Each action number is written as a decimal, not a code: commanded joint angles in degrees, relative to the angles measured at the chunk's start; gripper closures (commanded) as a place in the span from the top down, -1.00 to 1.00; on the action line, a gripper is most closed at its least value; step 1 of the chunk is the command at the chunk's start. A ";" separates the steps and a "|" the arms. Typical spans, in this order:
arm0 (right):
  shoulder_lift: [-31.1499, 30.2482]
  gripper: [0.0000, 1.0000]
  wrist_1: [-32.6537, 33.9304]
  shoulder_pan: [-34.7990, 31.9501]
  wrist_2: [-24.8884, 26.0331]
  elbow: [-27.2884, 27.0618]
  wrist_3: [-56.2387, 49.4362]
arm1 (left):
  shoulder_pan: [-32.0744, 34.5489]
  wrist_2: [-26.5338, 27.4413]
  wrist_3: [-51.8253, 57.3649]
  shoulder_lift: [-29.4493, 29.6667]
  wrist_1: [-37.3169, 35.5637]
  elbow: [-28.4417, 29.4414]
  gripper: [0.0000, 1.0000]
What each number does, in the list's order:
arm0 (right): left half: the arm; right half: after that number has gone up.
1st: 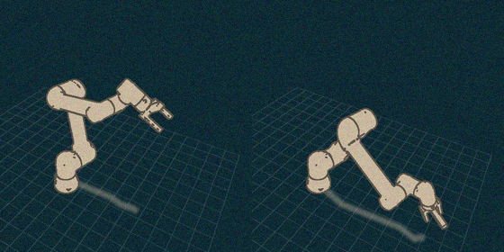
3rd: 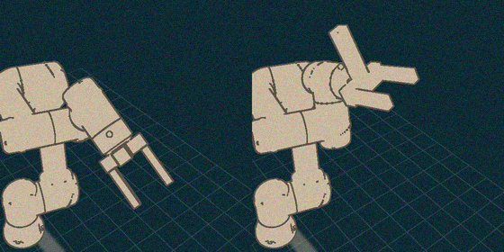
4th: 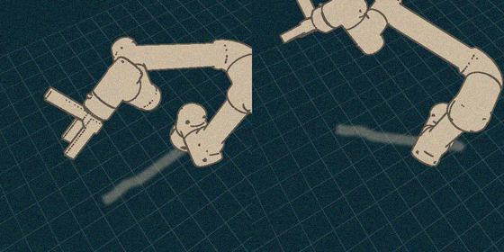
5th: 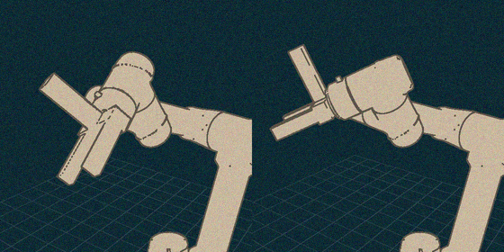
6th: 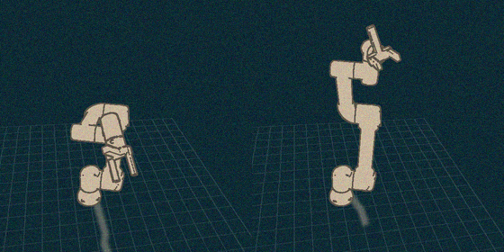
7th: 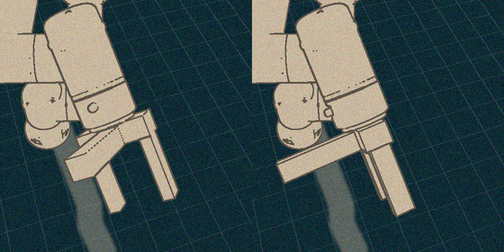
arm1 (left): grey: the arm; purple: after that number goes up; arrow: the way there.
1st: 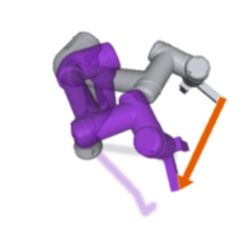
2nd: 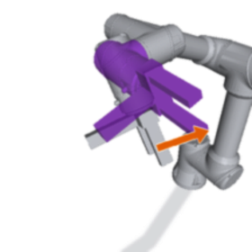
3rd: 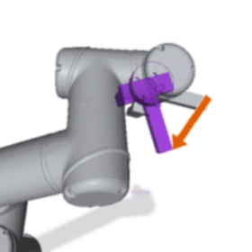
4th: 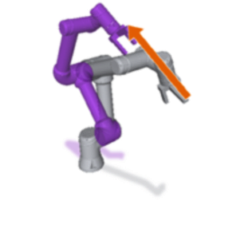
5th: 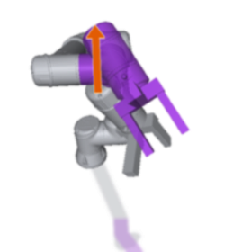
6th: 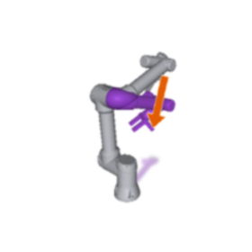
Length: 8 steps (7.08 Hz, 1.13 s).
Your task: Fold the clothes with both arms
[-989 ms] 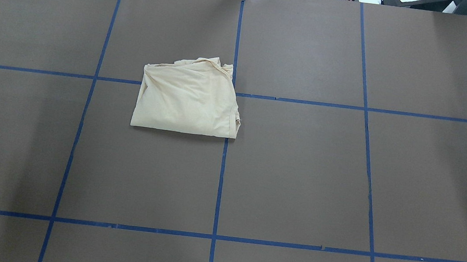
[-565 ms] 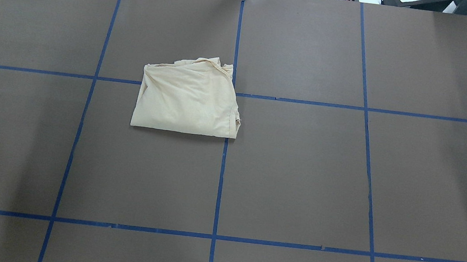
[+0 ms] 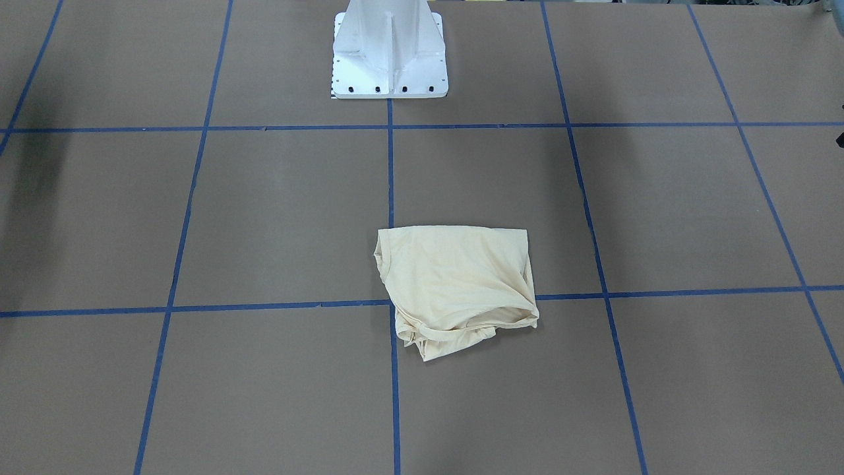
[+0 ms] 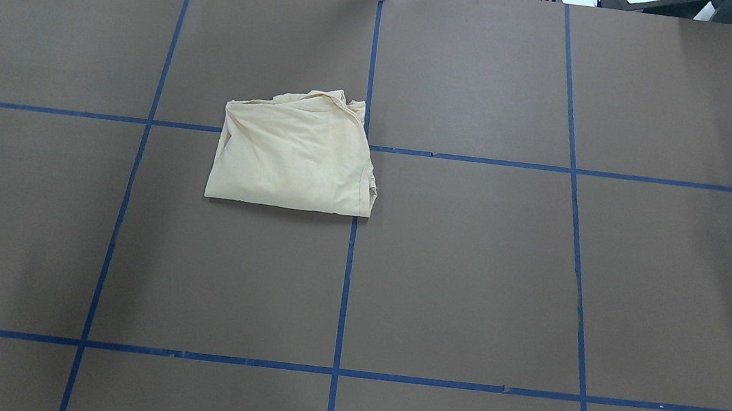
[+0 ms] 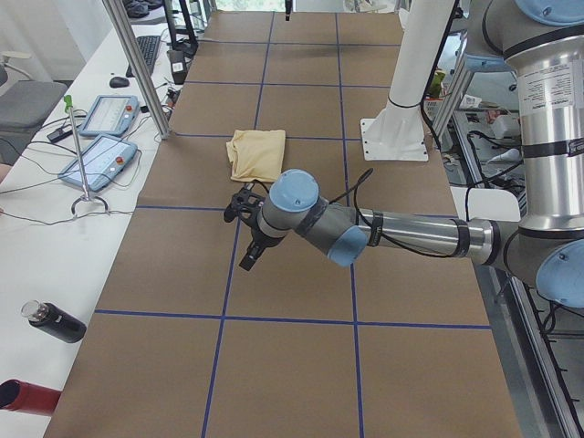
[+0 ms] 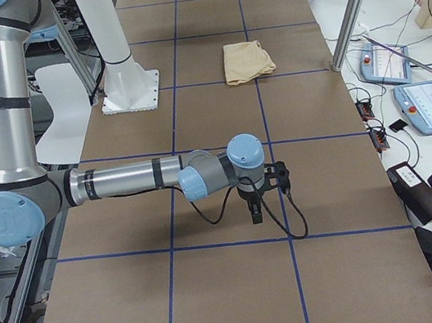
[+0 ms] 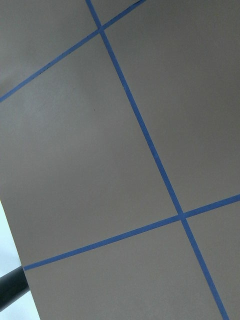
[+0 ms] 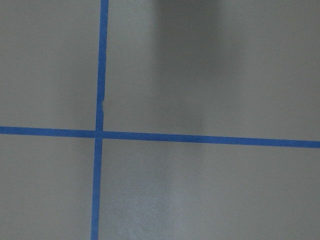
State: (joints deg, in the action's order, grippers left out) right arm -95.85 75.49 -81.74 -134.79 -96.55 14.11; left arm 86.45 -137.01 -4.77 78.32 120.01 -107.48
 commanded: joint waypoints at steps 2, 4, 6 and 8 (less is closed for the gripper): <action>0.66 1.00 -0.08 0.00 0.40 4.51 -5.84 | -0.14 -0.02 -0.15 -0.02 -1.01 -0.63 1.00; 0.93 1.00 1.92 -1.22 -0.12 -2.18 -4.02 | 0.12 0.07 -0.59 -1.05 -0.74 -1.15 1.00; 0.15 1.00 11.51 -1.32 -0.39 -9.07 -2.33 | 0.21 0.42 -0.59 -4.83 -0.48 -2.55 1.00; -1.70 1.00 11.70 -4.20 -3.44 -9.80 -2.33 | 0.48 4.47 -2.51 -3.02 -7.79 -4.13 1.00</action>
State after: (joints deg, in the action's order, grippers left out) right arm -96.38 86.63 -84.31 -136.16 -105.64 11.70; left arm 86.87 -133.95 -5.82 73.80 117.93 -110.41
